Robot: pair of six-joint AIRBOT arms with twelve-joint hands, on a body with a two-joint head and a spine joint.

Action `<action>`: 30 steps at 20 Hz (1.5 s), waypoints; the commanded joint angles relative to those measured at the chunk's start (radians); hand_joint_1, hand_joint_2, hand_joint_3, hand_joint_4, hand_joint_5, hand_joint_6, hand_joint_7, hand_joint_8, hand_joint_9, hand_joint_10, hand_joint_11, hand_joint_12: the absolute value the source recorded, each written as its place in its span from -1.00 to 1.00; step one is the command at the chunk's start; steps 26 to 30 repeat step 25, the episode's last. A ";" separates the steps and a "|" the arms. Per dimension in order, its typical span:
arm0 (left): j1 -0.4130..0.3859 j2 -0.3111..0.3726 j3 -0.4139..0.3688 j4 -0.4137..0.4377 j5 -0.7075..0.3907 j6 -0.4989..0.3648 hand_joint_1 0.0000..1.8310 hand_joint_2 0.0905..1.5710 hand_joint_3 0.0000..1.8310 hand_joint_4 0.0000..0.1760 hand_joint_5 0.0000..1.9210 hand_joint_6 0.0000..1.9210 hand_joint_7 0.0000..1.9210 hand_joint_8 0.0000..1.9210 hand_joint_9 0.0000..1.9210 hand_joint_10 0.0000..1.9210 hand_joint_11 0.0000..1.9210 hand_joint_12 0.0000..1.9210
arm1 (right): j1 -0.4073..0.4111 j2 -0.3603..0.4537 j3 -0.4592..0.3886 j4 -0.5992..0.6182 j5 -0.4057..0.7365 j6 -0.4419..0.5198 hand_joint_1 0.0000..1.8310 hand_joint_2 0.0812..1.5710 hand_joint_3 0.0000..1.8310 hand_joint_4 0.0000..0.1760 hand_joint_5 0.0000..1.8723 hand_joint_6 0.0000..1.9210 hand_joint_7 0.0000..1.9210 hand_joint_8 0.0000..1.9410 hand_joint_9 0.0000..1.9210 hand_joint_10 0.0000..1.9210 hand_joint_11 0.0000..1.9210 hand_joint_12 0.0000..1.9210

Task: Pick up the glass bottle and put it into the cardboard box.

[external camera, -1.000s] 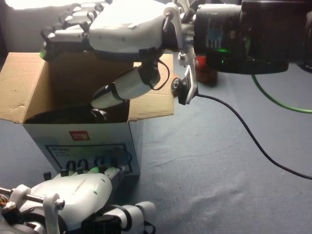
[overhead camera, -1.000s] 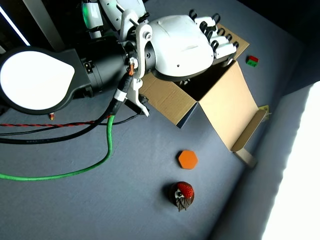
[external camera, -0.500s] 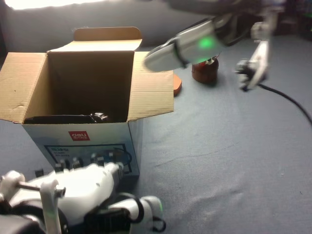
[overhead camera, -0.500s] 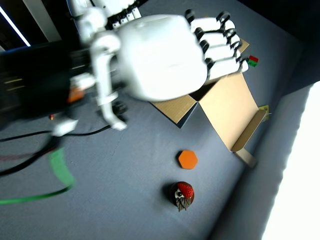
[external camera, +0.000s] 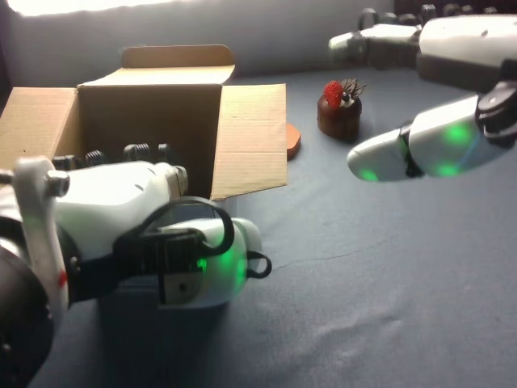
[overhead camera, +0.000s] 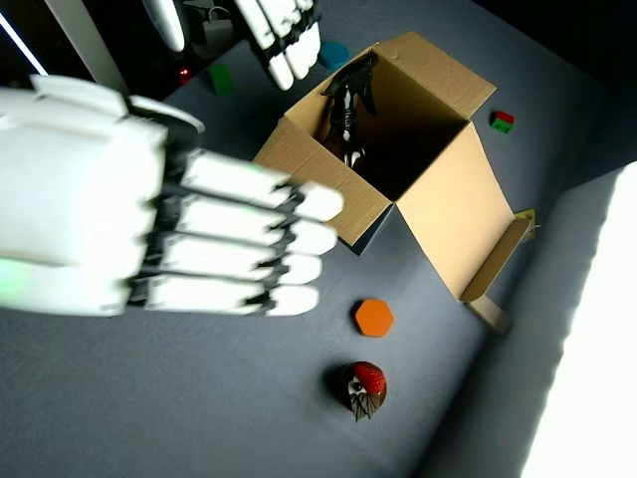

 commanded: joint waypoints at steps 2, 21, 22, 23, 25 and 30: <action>-0.048 0.004 -0.007 0.071 -0.020 0.002 -1.00 0.69 -1.00 -1.00 -0.88 -0.99 -0.93 -0.99 -0.93 -0.99 -1.00 -0.61 | 0.008 0.012 -0.048 -0.025 -0.087 0.013 -0.39 0.34 -1.00 -1.00 -1.00 -0.87 -0.93 -1.00 -1.00 -0.64 -1.00 -0.80; -0.075 0.030 -0.029 0.123 0.014 0.025 -0.52 0.74 -1.00 -1.00 -0.12 0.52 0.04 0.61 -0.01 0.73 -0.21 0.98 | -0.033 0.024 -0.127 -0.026 -0.155 0.123 -0.53 0.79 -0.96 -1.00 0.09 0.81 0.22 0.85 0.30 1.00 0.32 1.00; -0.074 0.032 -0.029 0.123 0.014 0.026 -0.52 0.74 -1.00 -1.00 -0.12 0.52 0.04 0.61 -0.01 0.73 -0.21 0.98 | -0.032 0.024 -0.127 -0.026 -0.154 0.123 -0.53 0.79 -0.96 -1.00 0.09 0.81 0.22 0.85 0.30 1.00 0.32 1.00; -0.072 0.034 -0.029 0.123 0.014 0.027 -0.50 0.76 -0.99 -1.00 -0.08 0.65 0.07 0.78 0.05 0.85 -0.11 1.00 | -0.032 0.024 -0.127 -0.026 -0.154 0.123 -0.48 0.82 -0.95 -1.00 0.14 0.91 0.27 0.94 0.37 1.00 0.40 1.00; -0.071 0.036 -0.029 0.123 0.014 0.028 -0.41 0.82 -0.99 -1.00 -0.05 0.97 0.15 1.00 0.18 1.00 0.09 1.00 | -0.032 0.024 -0.127 -0.026 -0.148 0.120 -0.45 0.86 -0.82 0.46 0.29 1.00 0.35 1.00 0.44 1.00 0.53 1.00; -0.071 0.036 -0.029 0.123 0.014 0.028 -0.41 0.82 -0.99 -1.00 -0.05 0.97 0.15 1.00 0.18 1.00 0.09 1.00 | -0.032 0.024 -0.127 -0.026 -0.148 0.120 -0.45 0.86 -0.82 0.46 0.29 1.00 0.35 1.00 0.44 1.00 0.53 1.00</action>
